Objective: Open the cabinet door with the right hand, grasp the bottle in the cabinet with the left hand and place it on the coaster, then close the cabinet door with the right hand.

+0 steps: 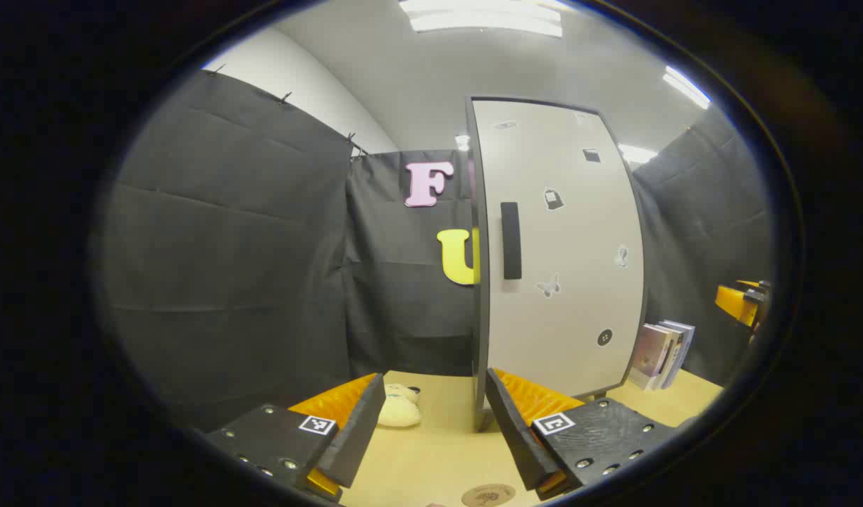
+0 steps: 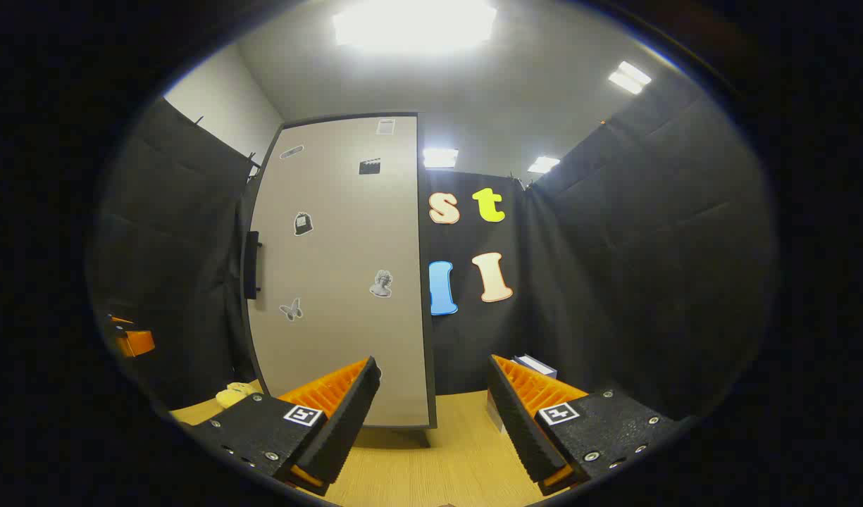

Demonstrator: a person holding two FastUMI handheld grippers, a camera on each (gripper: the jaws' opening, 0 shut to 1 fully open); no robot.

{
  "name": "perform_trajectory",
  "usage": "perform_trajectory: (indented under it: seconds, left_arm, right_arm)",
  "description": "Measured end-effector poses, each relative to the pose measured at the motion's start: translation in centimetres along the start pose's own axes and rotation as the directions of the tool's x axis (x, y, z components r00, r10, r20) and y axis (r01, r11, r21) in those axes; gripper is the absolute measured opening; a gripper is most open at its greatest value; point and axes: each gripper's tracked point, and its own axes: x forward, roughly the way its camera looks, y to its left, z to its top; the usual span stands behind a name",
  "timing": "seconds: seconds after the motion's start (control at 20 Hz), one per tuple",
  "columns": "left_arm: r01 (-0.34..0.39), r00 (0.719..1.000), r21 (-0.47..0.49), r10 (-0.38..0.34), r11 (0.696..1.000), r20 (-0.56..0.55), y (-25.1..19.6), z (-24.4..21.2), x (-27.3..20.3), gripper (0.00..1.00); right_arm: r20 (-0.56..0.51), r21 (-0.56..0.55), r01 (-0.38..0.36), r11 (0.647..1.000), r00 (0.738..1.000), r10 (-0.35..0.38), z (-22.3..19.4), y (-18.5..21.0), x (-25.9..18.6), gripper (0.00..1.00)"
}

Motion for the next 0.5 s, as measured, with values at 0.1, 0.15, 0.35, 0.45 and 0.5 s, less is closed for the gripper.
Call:
perform_trajectory:
  seconds: [0.1,0.15,0.35,0.45,0.5]
  left_arm:
    - [-0.001,1.0,0.007,0.001,1.0,0.0,-0.01,0.04,0.12,0.89]
    - [-0.001,1.0,0.011,0.002,1.0,-0.003,0.06,-0.16,0.12,0.89]
    - [0.002,1.0,0.013,-0.002,1.0,0.005,0.06,0.3,0.2,0.89]
    - [0.0,1.0,0.013,0.0,1.0,0.005,-0.07,0.22,0.24,0.86]
    - [-0.001,1.0,0.011,0.001,1.0,0.007,-0.01,0.19,0.32,0.89]
  right_arm:
    - [0.0,0.0,0.0,1.0,1.0,0.0,0.07,-0.02,0.11,0.95]
    - [-0.002,0.0,-0.001,1.0,1.0,0.001,0.04,0.01,0.15,0.95]
    - [-0.003,0.002,0.001,1.0,1.0,-0.001,-0.01,-0.08,0.37,0.95]
    - [-0.011,0.007,0.0,1.0,1.0,0.0,-0.31,0.11,0.43,0.95]
    - [-0.017,0.009,-0.002,1.0,1.0,0.002,-0.51,0.0,0.42,0.95]
